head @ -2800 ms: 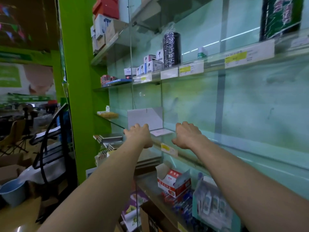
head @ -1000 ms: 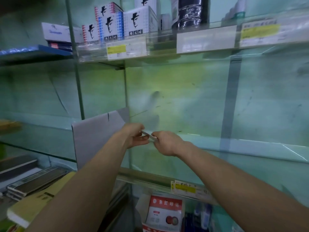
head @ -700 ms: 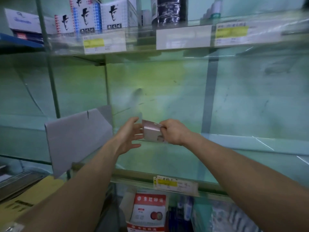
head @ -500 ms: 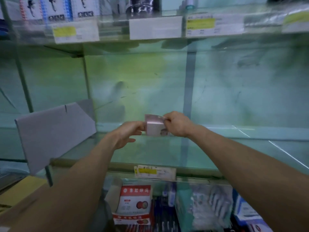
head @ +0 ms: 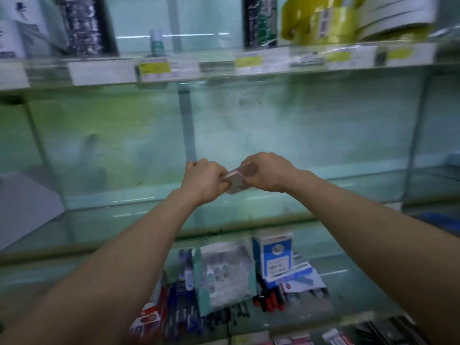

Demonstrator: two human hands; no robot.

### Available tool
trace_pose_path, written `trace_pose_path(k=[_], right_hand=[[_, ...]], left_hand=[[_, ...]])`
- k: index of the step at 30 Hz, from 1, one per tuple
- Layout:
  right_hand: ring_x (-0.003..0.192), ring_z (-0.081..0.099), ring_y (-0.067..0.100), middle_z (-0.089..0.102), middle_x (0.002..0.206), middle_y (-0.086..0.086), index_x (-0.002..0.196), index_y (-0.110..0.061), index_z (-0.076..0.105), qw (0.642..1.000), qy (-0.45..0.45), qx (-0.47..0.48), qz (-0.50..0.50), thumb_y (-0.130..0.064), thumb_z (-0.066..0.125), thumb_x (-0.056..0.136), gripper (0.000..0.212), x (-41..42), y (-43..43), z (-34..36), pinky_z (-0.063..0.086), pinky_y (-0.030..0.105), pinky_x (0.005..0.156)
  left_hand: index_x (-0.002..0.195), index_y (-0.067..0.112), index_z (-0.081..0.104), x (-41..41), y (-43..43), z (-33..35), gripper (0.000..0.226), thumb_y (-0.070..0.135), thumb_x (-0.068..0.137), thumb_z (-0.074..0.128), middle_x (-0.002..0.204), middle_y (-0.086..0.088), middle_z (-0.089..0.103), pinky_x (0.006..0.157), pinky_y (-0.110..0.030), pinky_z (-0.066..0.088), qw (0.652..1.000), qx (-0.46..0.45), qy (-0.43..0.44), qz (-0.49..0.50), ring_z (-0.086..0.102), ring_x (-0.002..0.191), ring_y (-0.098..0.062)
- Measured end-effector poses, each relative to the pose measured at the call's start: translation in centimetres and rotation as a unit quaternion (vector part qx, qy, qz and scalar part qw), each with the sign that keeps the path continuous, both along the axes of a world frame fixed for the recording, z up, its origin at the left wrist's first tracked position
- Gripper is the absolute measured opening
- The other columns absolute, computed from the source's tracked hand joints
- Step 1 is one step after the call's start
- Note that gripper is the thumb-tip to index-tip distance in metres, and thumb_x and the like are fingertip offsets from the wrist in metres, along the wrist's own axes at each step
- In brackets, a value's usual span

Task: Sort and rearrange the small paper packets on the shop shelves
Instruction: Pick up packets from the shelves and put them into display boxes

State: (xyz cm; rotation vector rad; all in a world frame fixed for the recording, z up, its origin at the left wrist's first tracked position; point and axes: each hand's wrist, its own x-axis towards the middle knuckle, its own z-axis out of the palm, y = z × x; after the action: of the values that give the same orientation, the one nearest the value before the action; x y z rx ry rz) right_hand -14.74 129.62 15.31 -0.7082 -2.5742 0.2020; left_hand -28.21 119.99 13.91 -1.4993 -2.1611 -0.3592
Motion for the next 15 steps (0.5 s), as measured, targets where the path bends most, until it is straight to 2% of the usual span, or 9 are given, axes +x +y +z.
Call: trace_pose_path(k=[3,6,8,11,13,15], right_hand=[[0.088,0.055,0.023,0.066,0.105,-0.001,0.11,-0.03,0.067,0.997,-0.005,0.058,-0.048,-0.038,0.057,0.085,0.028,5.8,0.2,0.6,0.041,0.028,0.071],[0.108,0.055,0.024,0.061,0.122,-0.004,0.123,-0.032,0.059,0.991,-0.03,0.095,-0.086,-0.036,0.053,0.089,0.035,11.4,0.4,0.8,0.039,0.029,0.079],[0.103,0.056,0.026,0.063,0.113,0.0,0.117,-0.029,0.062,0.986,-0.059,0.117,-0.104,-0.034,0.051,0.091,0.029,15.0,-0.1,0.7,0.038,0.028,0.074],[0.08,0.05,0.026,0.064,0.099,0.006,0.101,-0.022,0.066,0.972,-0.1,0.147,-0.156,-0.021,0.046,0.092,0.022,20.2,-0.8,0.0,0.032,0.028,0.065],[0.084,0.054,0.028,0.065,0.102,0.007,0.102,-0.022,0.067,0.962,-0.109,0.16,-0.191,-0.017,0.046,0.091,0.024,24.2,-1.1,-0.5,0.033,0.028,0.066],[0.097,0.06,0.031,0.065,0.109,0.009,0.106,-0.023,0.067,0.954,-0.119,0.167,-0.219,-0.017,0.048,0.091,0.026,28.4,-1.5,-1.0,0.037,0.028,0.07]], left_hand=[[0.069,0.028,0.051,5.2,1.4,0.6,0.021,0.032,0.09,0.05,0.074,0.004,0.047,0.094,-0.039,0.028,0.997,-0.027,0.071,-0.014,0.051,0.097,-0.025],[0.087,0.024,0.065,10.6,2.2,0.8,0.021,0.028,0.092,0.045,0.079,0.003,0.046,0.104,-0.043,0.022,0.988,-0.07,0.135,-0.017,0.048,0.105,-0.025],[0.09,0.022,0.066,14.4,2.7,0.8,0.023,0.027,0.093,0.044,0.08,0.003,0.045,0.105,-0.043,0.022,0.984,-0.067,0.159,-0.034,0.048,0.105,-0.025],[0.092,0.021,0.067,20.3,3.3,0.5,0.023,0.027,0.092,0.045,0.084,0.001,0.053,0.106,-0.045,0.02,0.982,-0.054,0.169,-0.063,0.048,0.106,-0.025],[0.095,0.022,0.068,24.0,3.7,0.0,0.022,0.028,0.091,0.048,0.094,-0.001,0.063,0.108,-0.046,0.018,0.98,-0.067,0.179,-0.061,0.047,0.109,-0.025],[0.096,0.023,0.068,27.1,4.1,-0.7,0.017,0.025,0.09,0.052,0.099,-0.002,0.067,0.111,-0.048,0.015,0.975,-0.079,0.2,-0.052,0.048,0.11,-0.025]])
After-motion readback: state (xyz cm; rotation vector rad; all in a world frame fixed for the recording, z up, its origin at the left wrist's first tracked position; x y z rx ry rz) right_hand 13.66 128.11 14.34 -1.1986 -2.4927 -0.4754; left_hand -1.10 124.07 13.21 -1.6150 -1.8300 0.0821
